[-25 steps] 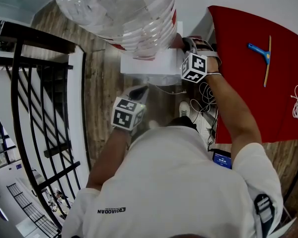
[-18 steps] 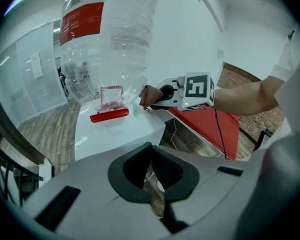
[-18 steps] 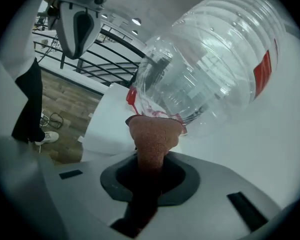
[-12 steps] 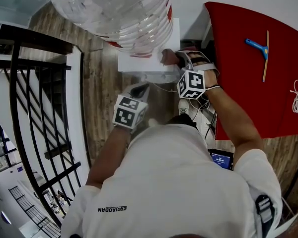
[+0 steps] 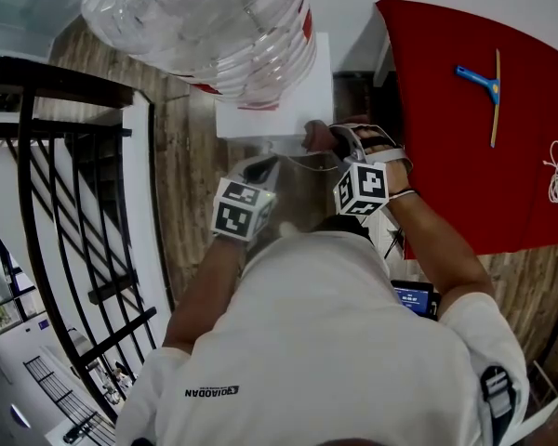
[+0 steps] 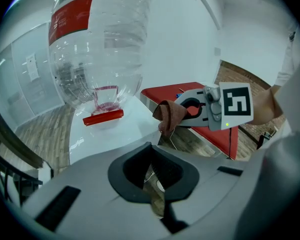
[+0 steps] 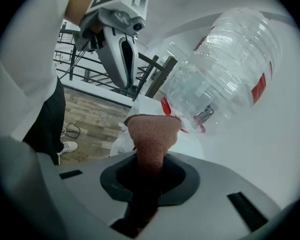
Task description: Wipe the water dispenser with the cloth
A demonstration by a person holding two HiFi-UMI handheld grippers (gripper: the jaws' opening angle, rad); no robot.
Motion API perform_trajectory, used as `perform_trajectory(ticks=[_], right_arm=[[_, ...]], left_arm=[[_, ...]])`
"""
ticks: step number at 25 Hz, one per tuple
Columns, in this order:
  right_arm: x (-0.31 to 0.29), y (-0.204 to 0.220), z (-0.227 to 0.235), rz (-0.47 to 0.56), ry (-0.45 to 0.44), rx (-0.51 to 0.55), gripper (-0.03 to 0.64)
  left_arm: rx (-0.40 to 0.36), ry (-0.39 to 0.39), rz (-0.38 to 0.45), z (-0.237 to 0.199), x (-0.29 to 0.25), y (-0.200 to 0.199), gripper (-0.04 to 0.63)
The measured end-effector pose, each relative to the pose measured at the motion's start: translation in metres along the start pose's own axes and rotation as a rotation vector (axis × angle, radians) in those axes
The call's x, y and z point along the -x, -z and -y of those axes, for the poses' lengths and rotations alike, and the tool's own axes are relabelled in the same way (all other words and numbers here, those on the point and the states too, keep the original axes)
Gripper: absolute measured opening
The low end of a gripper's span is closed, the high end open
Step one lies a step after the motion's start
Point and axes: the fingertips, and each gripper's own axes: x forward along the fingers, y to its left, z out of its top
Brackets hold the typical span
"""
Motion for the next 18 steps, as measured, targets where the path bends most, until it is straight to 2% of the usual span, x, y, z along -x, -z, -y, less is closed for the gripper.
perform_trajectory(ticks=[3, 6, 9, 14, 16, 18], right_arm=[[0.006, -0.002, -0.007, 0.021, -0.020, -0.067, 0.055], [0.014, -0.005, -0.002, 0.081, -0.032, -0.239, 0.055], [0.022, -0.003, 0.018, 0.189, -0.049, -0.560, 0.056], [0.018, 0.035, 0.055, 0.364, -0.143, -1.238, 0.057], [0.010, 0.055, 0.063, 0.390, -0.171, -1.439, 0.055], [0.000, 0.074, 0.065, 0.396, -0.197, -1.577, 0.056]], left_arm=[[-0.005, 0.002, 0.006, 0.003, -0.003, -0.003, -0.011], [-0.004, 0.001, 0.010, 0.003, -0.005, -0.005, -0.011], [0.010, -0.006, 0.015, 0.000, -0.005, -0.006, -0.011], [0.022, -0.014, 0.019, 0.003, -0.007, -0.005, -0.011], [0.021, -0.011, 0.020, 0.004, -0.008, -0.005, -0.011], [0.044, -0.005, 0.030, 0.003, -0.009, -0.006, -0.011]])
